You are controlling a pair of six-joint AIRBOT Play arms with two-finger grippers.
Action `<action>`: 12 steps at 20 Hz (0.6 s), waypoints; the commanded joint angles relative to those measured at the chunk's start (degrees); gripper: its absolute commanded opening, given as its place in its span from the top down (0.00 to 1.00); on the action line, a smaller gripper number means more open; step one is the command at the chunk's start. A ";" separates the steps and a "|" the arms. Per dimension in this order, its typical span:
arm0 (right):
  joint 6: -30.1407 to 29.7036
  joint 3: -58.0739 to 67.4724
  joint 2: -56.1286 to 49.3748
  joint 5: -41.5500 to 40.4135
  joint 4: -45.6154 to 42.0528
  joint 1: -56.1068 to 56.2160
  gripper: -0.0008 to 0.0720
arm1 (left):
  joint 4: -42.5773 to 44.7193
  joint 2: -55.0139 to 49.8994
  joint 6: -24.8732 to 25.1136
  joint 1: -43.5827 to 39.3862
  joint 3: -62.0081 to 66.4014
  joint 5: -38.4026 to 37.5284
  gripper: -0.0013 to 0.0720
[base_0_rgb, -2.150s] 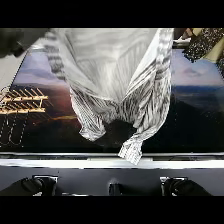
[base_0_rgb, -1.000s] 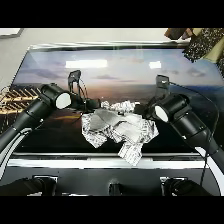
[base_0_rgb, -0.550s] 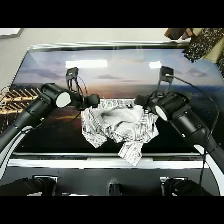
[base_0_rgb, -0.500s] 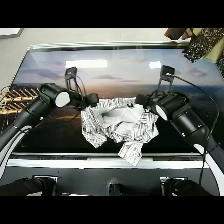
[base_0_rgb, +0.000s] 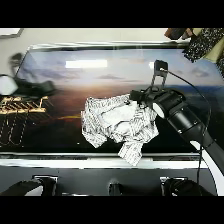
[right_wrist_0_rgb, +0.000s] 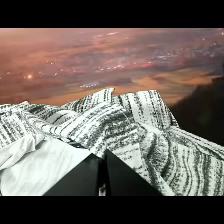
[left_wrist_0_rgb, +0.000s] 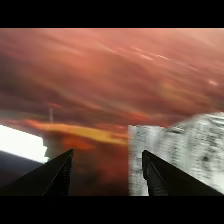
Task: Fold the clothes and pants, and hang the long-sleeved shirts on hangers.
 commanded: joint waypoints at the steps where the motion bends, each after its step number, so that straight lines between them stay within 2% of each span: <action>1: -3.56 0.70 -0.07 3.43 1.77 0.02 0.95 | 1.46 4.55 14.29 15.12 -1.75 -6.01 0.30; 3: -5.22 0.70 -0.07 6.67 1.79 0.02 0.95 | 1.51 4.35 18.38 20.20 -1.75 -10.95 0.30; 4: -6.36 0.70 -0.07 7.41 1.79 0.02 0.95 | 1.51 4.35 17.73 22.32 -1.88 -11.04 0.28; 5: -7.02 0.70 -0.07 7.67 1.77 0.02 0.95 | 1.62 4.37 16.48 23.93 -2.45 -10.43 0.05; 6: -7.85 0.70 -0.07 7.65 1.79 0.02 0.95 | 2.93 4.35 16.61 25.66 -3.63 -9.46 0.00; 7: -8.66 0.70 -0.07 7.67 1.79 0.02 0.95 | 3.65 4.37 18.12 28.28 -5.22 -7.61 0.00; 12: -9.27 0.70 -0.57 6.78 1.68 0.02 0.95 | -5.95 4.39 39.43 45.03 -14.99 -2.93 0.00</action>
